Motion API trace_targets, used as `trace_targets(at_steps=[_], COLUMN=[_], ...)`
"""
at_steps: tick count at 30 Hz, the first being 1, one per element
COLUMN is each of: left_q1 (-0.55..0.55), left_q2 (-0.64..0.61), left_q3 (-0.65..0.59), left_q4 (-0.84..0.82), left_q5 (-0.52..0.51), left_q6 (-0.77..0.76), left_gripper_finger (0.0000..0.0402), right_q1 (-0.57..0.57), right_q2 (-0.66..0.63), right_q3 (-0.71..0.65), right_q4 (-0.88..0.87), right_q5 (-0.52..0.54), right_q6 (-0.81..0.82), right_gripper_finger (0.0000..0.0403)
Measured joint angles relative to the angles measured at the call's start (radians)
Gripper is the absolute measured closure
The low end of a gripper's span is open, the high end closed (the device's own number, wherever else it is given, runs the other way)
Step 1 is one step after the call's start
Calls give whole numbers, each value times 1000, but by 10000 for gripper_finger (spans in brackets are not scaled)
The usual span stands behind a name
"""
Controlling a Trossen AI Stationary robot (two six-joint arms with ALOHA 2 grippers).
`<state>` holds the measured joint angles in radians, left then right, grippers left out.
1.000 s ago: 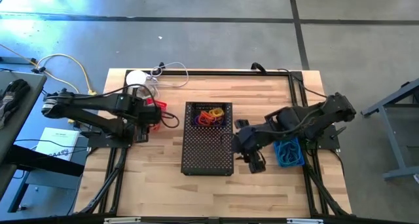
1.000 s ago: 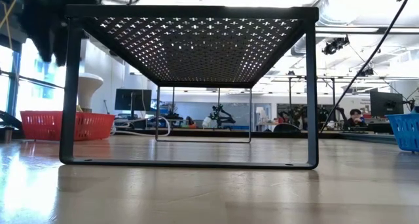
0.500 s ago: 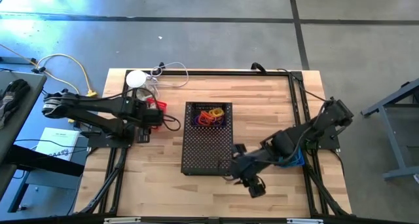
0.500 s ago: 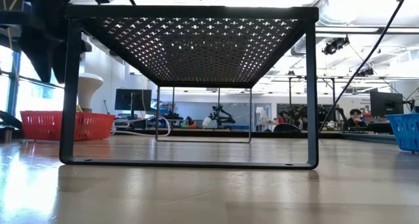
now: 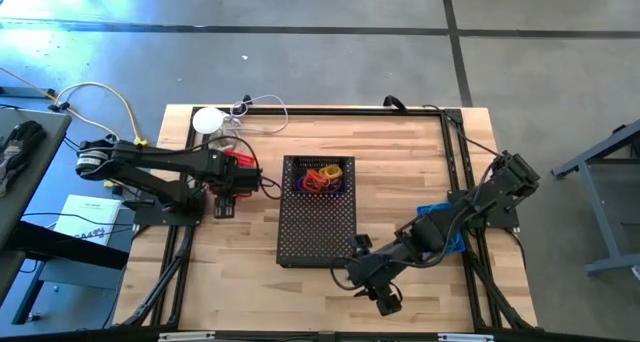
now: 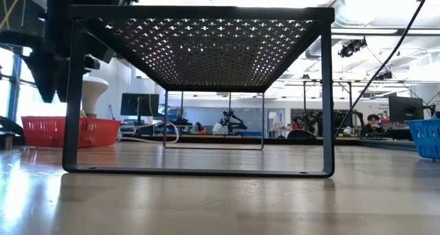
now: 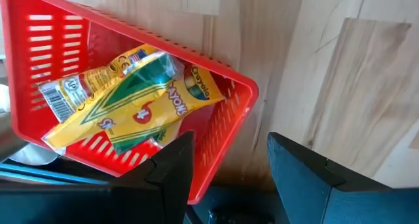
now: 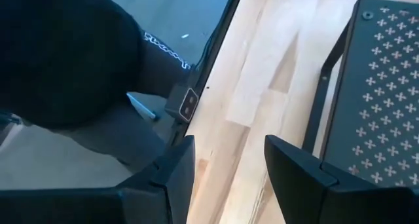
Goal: Pick & Place Office Desk Supplies
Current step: Put the red bin on the shelf
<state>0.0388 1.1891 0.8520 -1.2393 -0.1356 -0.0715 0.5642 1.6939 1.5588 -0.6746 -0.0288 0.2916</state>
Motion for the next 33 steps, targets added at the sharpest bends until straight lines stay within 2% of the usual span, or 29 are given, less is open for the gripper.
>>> trace_targets(at_steps=[16, 23, 33], left_q1=[-26, -25, 0], left_q2=[115, 196, 253], left_q3=[0, 0, 0], left_q4=[3, 18, 19], left_q5=[0, 0, 0], left_q6=[-2, 0, 5], left_gripper_finger=[218, 218, 218], right_q1=[12, 12, 12], right_q2=[0, 0, 0], right_q3=[-4, -4, -3], right_q4=[6, 6, 6], right_q5=[1, 0, 0], right_q6=[-10, -31, -27], right_gripper_finger=[231, 231, 231])
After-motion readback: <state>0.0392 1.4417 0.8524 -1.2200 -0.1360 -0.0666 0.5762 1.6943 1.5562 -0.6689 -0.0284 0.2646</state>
